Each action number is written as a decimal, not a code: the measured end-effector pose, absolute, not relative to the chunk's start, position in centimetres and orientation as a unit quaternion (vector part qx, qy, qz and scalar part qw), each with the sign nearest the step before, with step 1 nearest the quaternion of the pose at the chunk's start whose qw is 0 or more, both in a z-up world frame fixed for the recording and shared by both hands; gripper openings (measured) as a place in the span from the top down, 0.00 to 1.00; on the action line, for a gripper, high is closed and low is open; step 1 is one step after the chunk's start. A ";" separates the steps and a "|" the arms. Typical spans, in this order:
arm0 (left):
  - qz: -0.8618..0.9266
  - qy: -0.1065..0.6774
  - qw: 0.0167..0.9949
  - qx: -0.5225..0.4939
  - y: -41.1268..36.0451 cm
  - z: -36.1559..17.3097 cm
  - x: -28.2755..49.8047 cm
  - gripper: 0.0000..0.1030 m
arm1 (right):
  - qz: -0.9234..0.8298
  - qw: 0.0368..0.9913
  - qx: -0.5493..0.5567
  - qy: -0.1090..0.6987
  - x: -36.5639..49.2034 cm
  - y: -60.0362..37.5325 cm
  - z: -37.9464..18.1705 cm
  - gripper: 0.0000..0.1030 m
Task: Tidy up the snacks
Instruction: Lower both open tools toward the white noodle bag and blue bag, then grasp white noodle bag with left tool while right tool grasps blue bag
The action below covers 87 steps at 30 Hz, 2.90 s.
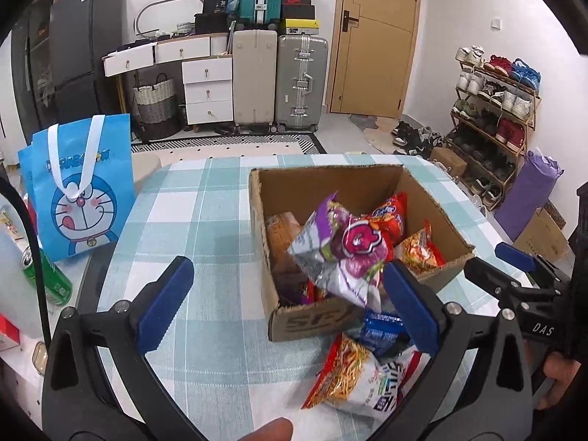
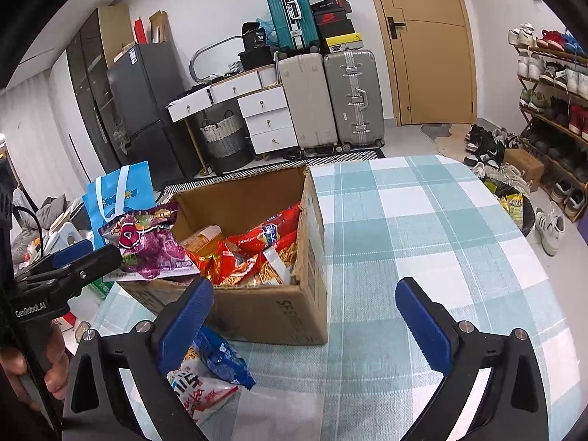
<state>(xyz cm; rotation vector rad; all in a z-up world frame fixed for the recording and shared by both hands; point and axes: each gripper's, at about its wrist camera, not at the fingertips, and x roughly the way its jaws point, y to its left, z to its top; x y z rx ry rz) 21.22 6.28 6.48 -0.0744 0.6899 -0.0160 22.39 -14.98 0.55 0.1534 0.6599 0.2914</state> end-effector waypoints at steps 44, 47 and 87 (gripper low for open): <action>-0.100 0.457 0.884 -0.001 -0.1 -3.9 15.9 0.00 | 0.195 0.892 0.056 0.403 19.1 -14.2 -5.2 0.00; -0.113 0.462 0.879 0.003 -0.7 -4.4 16.1 0.00 | 0.193 0.891 0.056 0.408 19.2 -14.4 -5.5 0.00; -0.089 0.440 0.889 -0.088 3.5 -5.0 15.3 0.37 | 0.244 0.860 0.086 0.440 21.2 -10.8 -7.7 0.11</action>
